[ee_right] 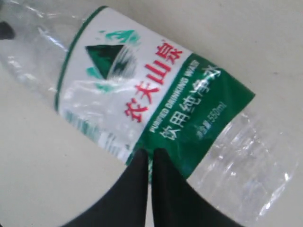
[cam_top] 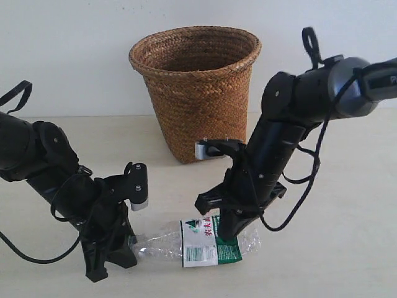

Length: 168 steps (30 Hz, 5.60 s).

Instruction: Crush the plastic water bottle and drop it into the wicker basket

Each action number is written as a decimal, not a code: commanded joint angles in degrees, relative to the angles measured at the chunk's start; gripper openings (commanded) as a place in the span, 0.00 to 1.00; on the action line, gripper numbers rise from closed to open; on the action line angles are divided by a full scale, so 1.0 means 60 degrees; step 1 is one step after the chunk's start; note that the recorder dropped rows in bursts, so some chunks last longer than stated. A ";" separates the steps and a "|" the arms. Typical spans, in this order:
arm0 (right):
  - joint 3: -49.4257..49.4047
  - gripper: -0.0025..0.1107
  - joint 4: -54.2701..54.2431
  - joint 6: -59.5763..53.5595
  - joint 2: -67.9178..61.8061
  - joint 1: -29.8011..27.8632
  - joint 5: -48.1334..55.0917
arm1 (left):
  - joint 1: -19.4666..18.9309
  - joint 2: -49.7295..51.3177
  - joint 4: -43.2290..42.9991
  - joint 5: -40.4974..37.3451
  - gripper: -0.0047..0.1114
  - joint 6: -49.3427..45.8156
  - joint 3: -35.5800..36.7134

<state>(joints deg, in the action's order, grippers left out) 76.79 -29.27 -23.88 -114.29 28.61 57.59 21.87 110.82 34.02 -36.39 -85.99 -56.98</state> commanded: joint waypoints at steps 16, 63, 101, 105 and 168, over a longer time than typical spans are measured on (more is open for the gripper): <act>-0.0013 0.02 -0.2756 -0.1424 -0.0245 0.0508 -0.1588 | -0.0004 -0.0054 0.0221 0.0166 0.08 0.0087 0.0002; 0.0459 0.02 -0.1172 -0.0365 0.1451 0.0269 0.0070 | -0.0004 -0.0054 0.0690 0.0162 0.08 0.0087 0.0002; -0.7091 0.02 0.2184 0.1653 0.9049 -0.1601 -0.1165 | -0.0004 -0.4146 0.0758 0.0710 0.08 -0.0360 -0.2386; -0.7091 0.02 0.2010 0.1441 0.9049 -0.1601 -0.1310 | -0.0004 -0.2645 0.1556 0.4496 0.19 -0.0378 -0.3282; -0.8089 0.02 0.4538 0.3565 1.7414 -0.4318 -0.5041 | -0.0210 -1.4821 -0.4063 0.0667 0.08 1.2706 0.4448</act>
<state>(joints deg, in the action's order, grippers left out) 28.72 -2.75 -1.89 -14.99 2.91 29.59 20.66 25.40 8.41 -33.81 -10.56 -32.13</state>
